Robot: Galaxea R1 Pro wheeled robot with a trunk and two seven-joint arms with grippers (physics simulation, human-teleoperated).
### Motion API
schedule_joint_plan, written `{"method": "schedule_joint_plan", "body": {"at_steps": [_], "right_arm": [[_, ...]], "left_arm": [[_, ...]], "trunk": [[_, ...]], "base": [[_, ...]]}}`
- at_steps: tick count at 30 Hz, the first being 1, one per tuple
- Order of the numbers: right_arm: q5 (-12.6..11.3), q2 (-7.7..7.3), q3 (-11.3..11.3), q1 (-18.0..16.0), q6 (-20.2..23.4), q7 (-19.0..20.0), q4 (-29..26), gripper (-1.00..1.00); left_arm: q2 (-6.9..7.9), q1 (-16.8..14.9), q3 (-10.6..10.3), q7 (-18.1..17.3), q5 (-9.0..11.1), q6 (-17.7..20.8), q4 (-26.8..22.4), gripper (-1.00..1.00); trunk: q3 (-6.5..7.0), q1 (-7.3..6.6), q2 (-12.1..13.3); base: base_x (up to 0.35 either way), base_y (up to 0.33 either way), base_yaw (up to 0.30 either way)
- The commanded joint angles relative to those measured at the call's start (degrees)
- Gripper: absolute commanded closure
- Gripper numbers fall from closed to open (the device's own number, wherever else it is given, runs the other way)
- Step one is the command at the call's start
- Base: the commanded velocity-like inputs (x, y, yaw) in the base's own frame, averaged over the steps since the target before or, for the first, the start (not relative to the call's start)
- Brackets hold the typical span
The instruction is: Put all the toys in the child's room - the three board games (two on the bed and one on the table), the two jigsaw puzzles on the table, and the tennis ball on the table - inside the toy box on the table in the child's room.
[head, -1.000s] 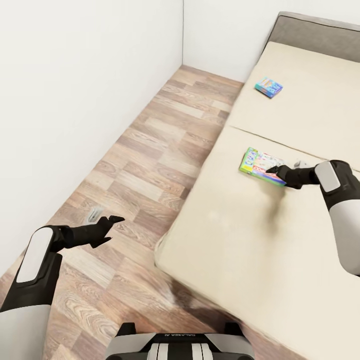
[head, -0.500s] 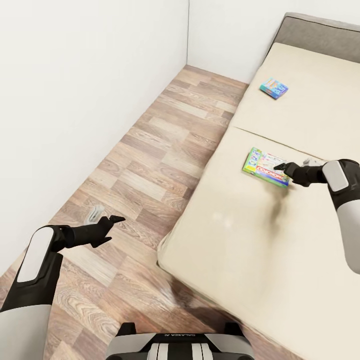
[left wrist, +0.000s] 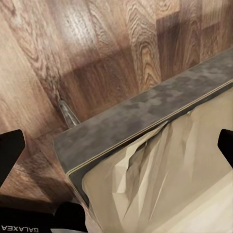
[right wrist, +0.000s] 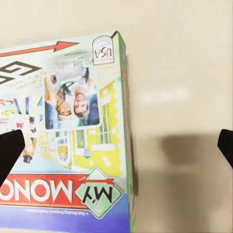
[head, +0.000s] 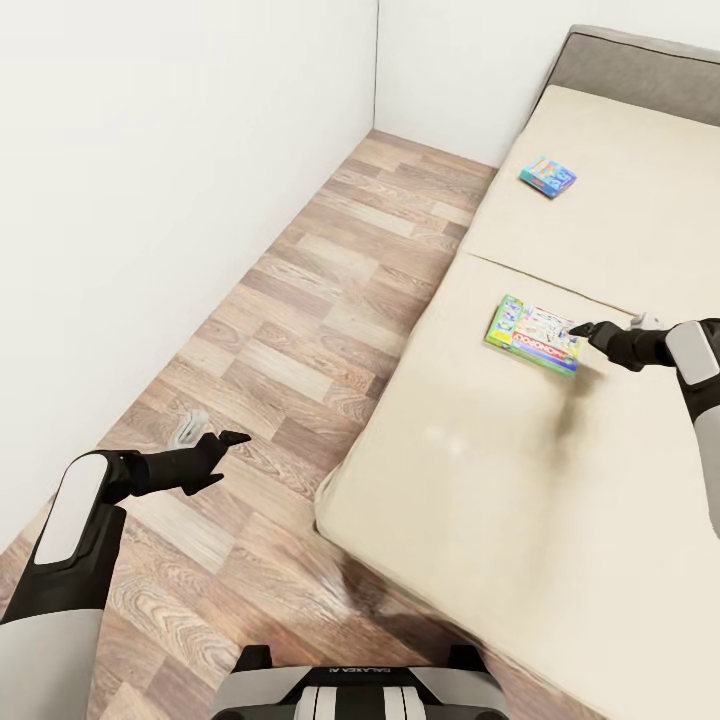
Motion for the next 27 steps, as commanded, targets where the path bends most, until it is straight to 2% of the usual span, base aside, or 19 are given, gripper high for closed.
{"method": "schedule_joint_plan", "body": {"at_steps": [1,27], "right_arm": [[-0.1,-0.05,-0.2,0.0,0.2,0.0,0.0,-1.00],[-0.6,-0.33,0.1,0.6,0.0,0.2,0.7,-1.00]], "left_arm": [[0.00,0.0,0.1,0.6,0.6,0.1,0.0,-1.00],[-0.01,0.0,-1.0,0.6,0.5,0.2,-0.1,-1.00]], "trunk": [[-0.03,0.00,0.0],[-0.03,0.00,0.0]], "base": [[0.000,0.000,0.000],[0.056,0.000,0.000]]}}
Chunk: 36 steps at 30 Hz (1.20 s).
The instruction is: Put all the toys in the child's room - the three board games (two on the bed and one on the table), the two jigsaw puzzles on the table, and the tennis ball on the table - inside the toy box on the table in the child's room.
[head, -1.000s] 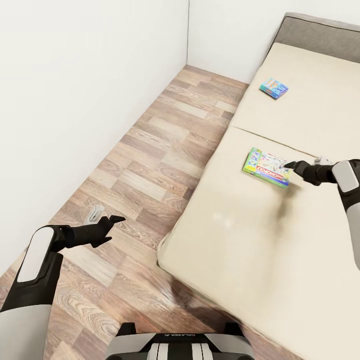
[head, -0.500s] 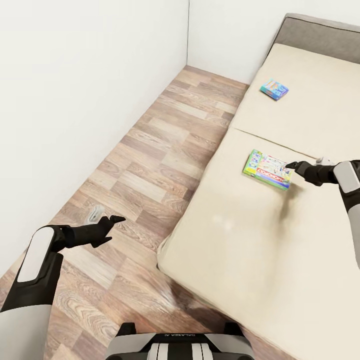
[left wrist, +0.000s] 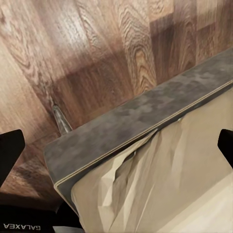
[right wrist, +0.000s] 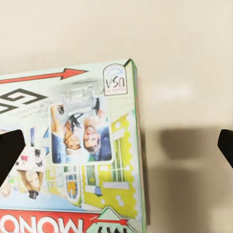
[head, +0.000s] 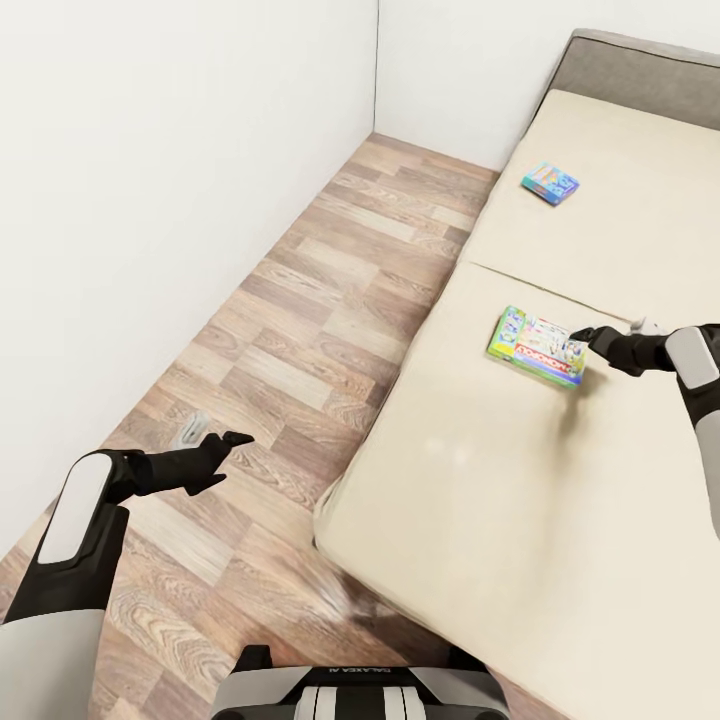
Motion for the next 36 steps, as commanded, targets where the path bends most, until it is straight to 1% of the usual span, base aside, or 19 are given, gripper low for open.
{"method": "schedule_joint_plan", "body": {"at_steps": [1,24,36], "right_arm": [[-0.1,0.03,-0.2,0.1,0.3,0.0,0.2,-1.00],[-0.2,0.05,-0.3,1.7,0.2,0.2,1.4,-1.00],[-0.2,0.39,-0.4,2.1,0.1,0.2,1.4,-1.00]], "left_arm": [[0.00,0.0,0.0,0.6,0.6,0.1,0.0,-1.00],[0.00,0.0,-0.2,0.6,0.5,0.1,0.1,-1.00],[0.00,0.0,-0.2,0.6,0.6,0.1,0.1,-1.00]], "trunk": [[-0.03,0.00,0.0],[-0.03,0.00,0.0],[-0.03,0.00,0.0]], "base": [[0.016,0.000,0.000],[0.005,0.000,0.000],[0.000,0.000,0.000]]}}
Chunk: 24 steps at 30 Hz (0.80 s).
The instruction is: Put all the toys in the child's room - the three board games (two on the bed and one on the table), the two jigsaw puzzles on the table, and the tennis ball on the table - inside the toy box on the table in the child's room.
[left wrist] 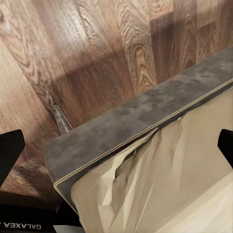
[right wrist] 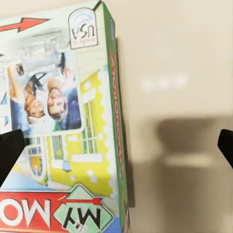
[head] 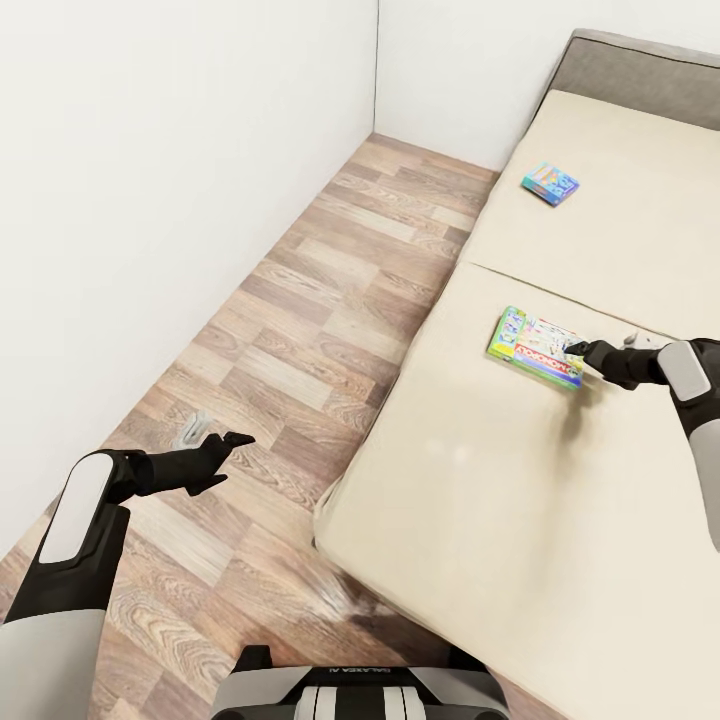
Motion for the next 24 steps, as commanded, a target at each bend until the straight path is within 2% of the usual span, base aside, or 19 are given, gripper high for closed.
{"method": "schedule_joint_plan", "body": {"at_steps": [1,11,24], "right_arm": [[-0.3,0.07,-0.1,0.0,0.3,0.1,0.5,-1.00],[-0.3,0.12,-0.1,0.0,0.3,0.1,0.4,-1.00],[-0.3,0.01,-0.2,0.0,0.2,0.0,0.4,-1.00]], "left_arm": [[-0.01,0.0,0.0,0.6,0.6,0.1,0.0,-1.00],[-0.01,0.0,0.0,0.6,0.6,0.1,0.0,-1.00],[-0.07,-0.1,0.0,0.6,0.6,0.1,0.0,-1.00]], "trunk": [[-0.03,0.01,0.0],[-0.03,0.01,0.0],[-0.03,0.01,0.0]], "base": [[0.000,0.000,0.000],[0.000,0.000,0.070],[0.000,0.000,0.246]]}}
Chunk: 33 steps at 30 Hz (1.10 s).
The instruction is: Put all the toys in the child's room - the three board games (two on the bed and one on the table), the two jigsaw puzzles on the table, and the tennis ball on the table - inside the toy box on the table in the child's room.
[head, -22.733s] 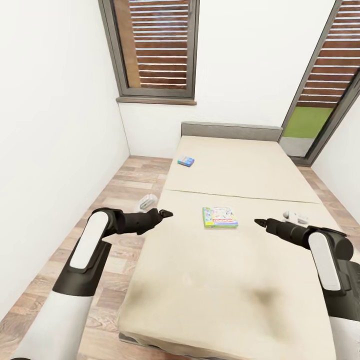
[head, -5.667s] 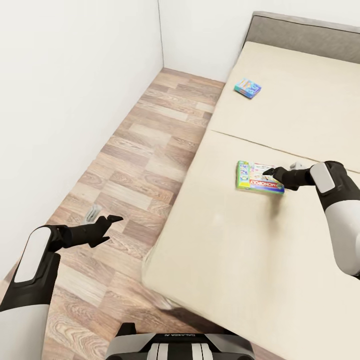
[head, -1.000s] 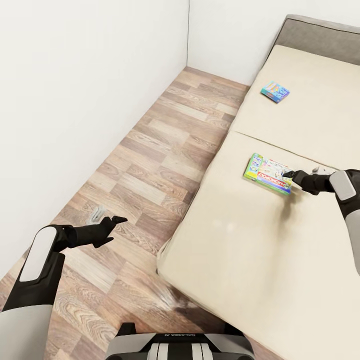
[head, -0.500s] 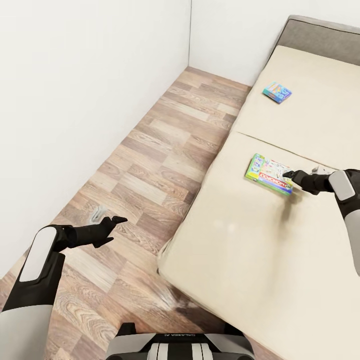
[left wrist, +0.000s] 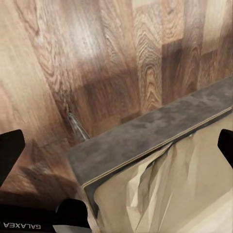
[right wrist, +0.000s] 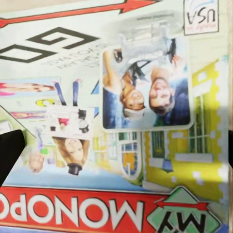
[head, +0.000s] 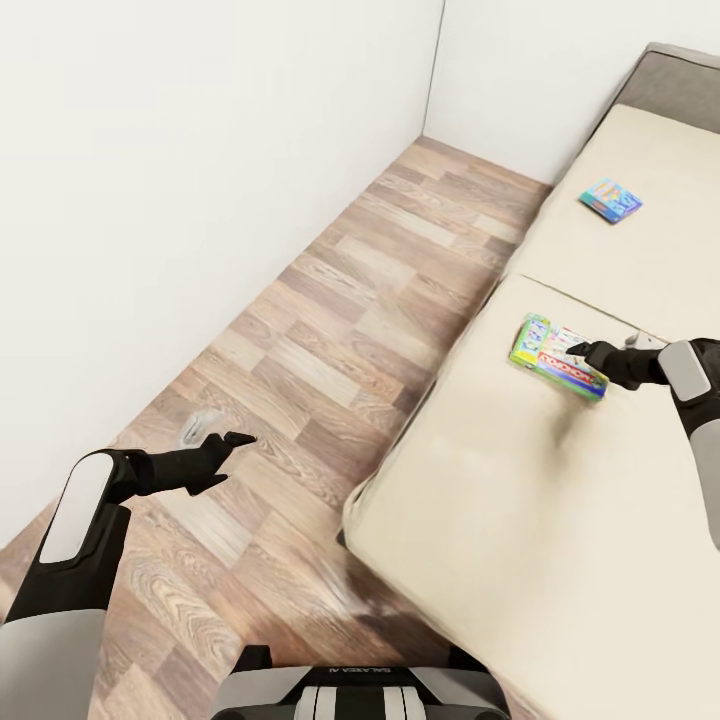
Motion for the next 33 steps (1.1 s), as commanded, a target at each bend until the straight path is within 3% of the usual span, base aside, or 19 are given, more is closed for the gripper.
{"method": "schedule_joint_plan", "body": {"at_steps": [1,11,33], "right_arm": [[-1.1,0.08,-0.1,0.1,0.3,0.1,0.3,-1.00],[-1.1,-0.04,-0.2,0.1,0.2,0.1,-0.2,-1.00],[-1.0,-0.37,-0.2,-0.2,-1.3,0.1,-0.4,-1.00]], "left_arm": [[-0.03,-0.1,0.0,0.6,0.5,0.1,0.0,-1.00],[-0.12,-0.1,0.0,0.6,0.5,0.1,0.0,-1.00],[-0.14,-0.1,0.0,0.6,0.5,0.1,0.0,-1.00]], "trunk": [[-0.03,0.02,0.0],[-0.03,0.02,0.0],[-0.03,0.02,0.0]], "base": [[0.000,0.000,0.259],[0.000,0.000,0.131],[0.000,0.000,0.016]]}}
